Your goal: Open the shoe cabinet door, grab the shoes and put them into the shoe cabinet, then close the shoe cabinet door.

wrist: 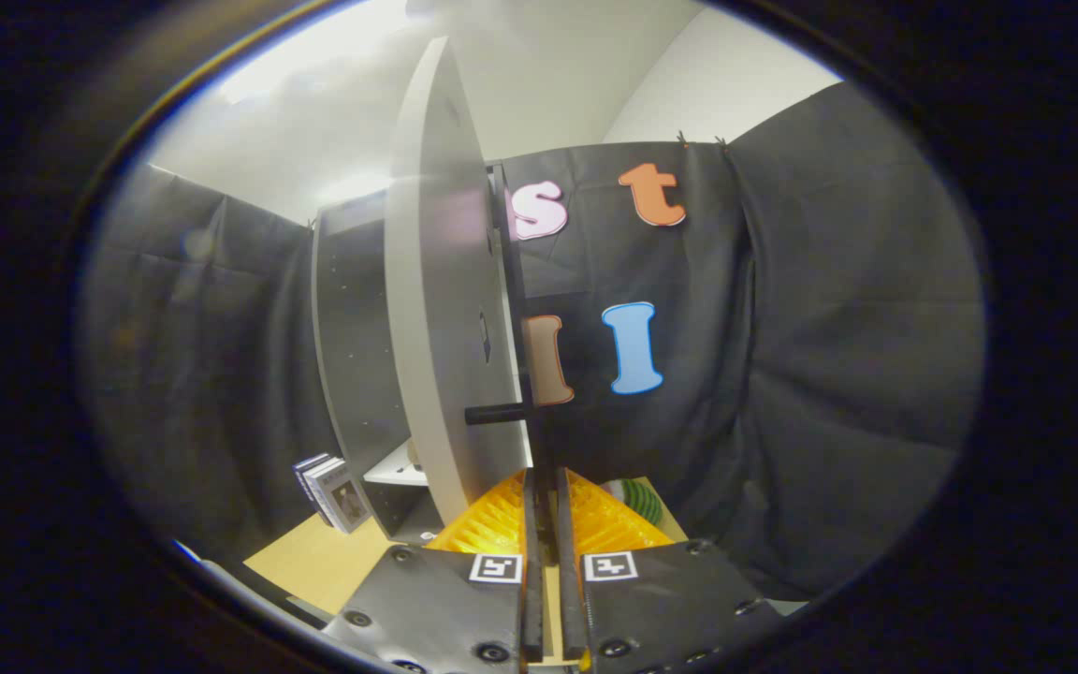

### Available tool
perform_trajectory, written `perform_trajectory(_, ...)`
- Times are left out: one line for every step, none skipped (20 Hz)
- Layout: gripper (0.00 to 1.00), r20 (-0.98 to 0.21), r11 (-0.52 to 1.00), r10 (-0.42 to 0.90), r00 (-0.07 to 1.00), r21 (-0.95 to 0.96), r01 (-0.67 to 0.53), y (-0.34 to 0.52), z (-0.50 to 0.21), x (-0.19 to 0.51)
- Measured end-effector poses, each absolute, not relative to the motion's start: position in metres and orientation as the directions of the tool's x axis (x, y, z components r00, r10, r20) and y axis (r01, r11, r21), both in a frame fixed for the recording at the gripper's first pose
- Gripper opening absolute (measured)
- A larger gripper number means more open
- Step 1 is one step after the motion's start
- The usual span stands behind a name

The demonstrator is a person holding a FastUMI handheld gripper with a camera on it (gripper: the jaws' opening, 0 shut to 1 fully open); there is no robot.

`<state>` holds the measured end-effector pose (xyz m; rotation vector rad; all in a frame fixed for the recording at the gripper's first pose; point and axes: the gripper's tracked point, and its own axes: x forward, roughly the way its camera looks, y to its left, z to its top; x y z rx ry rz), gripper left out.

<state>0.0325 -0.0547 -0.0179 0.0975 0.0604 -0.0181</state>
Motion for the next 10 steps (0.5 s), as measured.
perform_trajectory(0.08, -0.054, 0.995, -0.041, 0.998, 0.084, 0.045, -0.055, -0.017, 0.020)
perform_trajectory(0.08, -0.043, 0.995, -0.066, 0.997, 0.068, 0.069, -0.053, -0.014, 0.010)
perform_trajectory(0.08, -0.028, 0.994, -0.091, 0.995, 0.051, 0.092, -0.049, -0.011, 0.001)
perform_trajectory(0.08, -0.015, 0.993, -0.110, 0.994, 0.033, 0.110, -0.042, -0.009, -0.007)
perform_trajectory(0.08, -0.010, 0.992, -0.123, 0.992, 0.016, 0.123, -0.032, -0.011, -0.010)
perform_trajectory(0.08, -0.014, 0.992, -0.130, 0.991, 0.003, 0.130, -0.018, -0.018, -0.012)
perform_trajectory(0.08, -0.027, 0.991, -0.133, 0.991, -0.002, 0.133, -0.003, -0.025, -0.012)
perform_trajectory(0.08, -0.042, 0.990, -0.138, 0.990, -0.001, 0.138, 0.011, -0.033, -0.015)
perform_trajectory(0.08, -0.059, 0.990, -0.137, 0.989, 0.009, 0.138, 0.029, -0.041, -0.013)
perform_trajectory(0.08, -0.080, 0.990, -0.135, 0.988, 0.021, 0.137, 0.048, -0.052, -0.011)
